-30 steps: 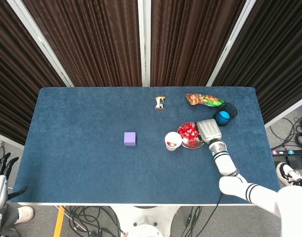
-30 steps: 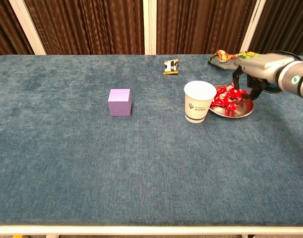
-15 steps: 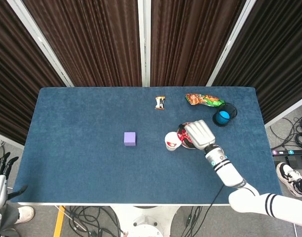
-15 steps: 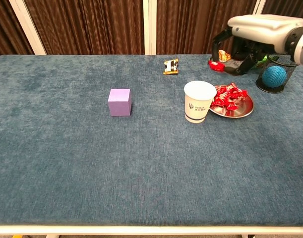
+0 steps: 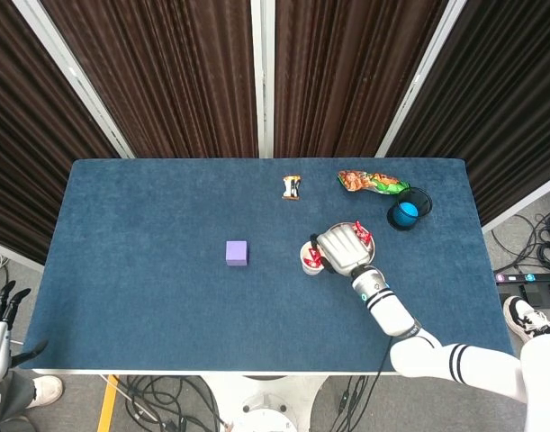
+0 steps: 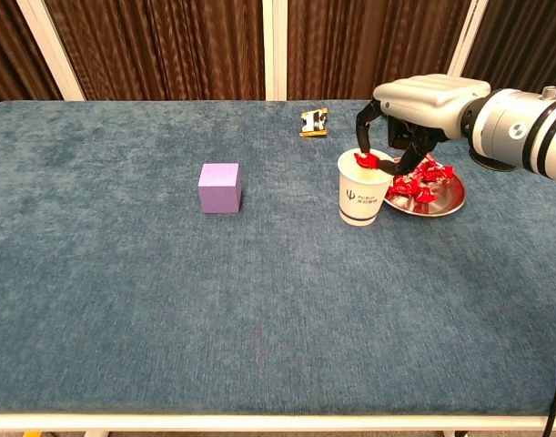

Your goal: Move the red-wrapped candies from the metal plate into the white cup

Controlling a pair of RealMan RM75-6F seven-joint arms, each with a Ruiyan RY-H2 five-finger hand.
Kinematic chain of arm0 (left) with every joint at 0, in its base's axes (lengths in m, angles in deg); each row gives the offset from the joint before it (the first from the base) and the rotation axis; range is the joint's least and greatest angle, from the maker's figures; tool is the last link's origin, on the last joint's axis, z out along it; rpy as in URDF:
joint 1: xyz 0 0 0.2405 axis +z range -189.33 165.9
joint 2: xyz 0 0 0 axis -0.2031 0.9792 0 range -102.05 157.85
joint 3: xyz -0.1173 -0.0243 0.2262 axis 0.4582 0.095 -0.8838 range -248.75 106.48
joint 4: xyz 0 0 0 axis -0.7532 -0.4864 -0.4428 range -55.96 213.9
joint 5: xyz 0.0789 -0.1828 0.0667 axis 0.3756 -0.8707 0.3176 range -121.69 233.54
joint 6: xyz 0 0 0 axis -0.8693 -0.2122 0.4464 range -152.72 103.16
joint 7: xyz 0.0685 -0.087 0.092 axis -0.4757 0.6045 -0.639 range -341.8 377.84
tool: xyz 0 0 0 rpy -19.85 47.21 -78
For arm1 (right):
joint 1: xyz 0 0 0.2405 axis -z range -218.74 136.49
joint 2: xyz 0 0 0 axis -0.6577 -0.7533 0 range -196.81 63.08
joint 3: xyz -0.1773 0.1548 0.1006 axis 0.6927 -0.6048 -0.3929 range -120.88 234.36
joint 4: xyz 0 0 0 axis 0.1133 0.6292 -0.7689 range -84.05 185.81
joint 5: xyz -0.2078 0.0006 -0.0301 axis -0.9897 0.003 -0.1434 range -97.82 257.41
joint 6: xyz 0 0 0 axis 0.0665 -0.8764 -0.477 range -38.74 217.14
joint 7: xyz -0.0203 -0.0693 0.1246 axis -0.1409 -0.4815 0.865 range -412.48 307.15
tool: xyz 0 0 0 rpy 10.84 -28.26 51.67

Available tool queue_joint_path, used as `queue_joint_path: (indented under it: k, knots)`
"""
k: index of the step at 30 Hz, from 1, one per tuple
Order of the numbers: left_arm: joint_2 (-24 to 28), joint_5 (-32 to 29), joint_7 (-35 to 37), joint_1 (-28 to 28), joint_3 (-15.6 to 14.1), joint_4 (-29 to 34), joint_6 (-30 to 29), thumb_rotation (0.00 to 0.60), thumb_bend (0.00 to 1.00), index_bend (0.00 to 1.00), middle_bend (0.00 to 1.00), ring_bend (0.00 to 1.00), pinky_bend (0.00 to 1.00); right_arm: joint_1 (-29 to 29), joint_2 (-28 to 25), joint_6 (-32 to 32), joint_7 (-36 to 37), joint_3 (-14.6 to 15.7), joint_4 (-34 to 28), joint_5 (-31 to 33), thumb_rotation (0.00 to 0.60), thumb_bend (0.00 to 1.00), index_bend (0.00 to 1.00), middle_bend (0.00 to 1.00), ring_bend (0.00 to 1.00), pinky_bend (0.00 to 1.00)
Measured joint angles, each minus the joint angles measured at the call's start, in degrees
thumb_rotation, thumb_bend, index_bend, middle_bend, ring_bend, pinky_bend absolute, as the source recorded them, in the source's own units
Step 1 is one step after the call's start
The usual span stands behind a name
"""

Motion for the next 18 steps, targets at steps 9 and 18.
queue_joint_path:
  k: [9,18]
  knots:
    - [0.12,0.42,-0.24,-0.13,0.10,0.18,-0.21,0.600,0.03,0.21,0.15,0.12,0.13,2.24,-4.06,-2.84,2.91,-0.57,-1.69,-0.61,0.600,0.20,0.33,1.00,0.97,1.00]
    - [0.22,0.67,-1.10,-0.48,0.08,0.98,0.06,0.600,0.03,0.21,0.15,0.12,0.13,3.66,-4.60,0.42,2.35,1.77,4.96,3.34,0.600,0.20,0.46,1.00,0.97,1.00]
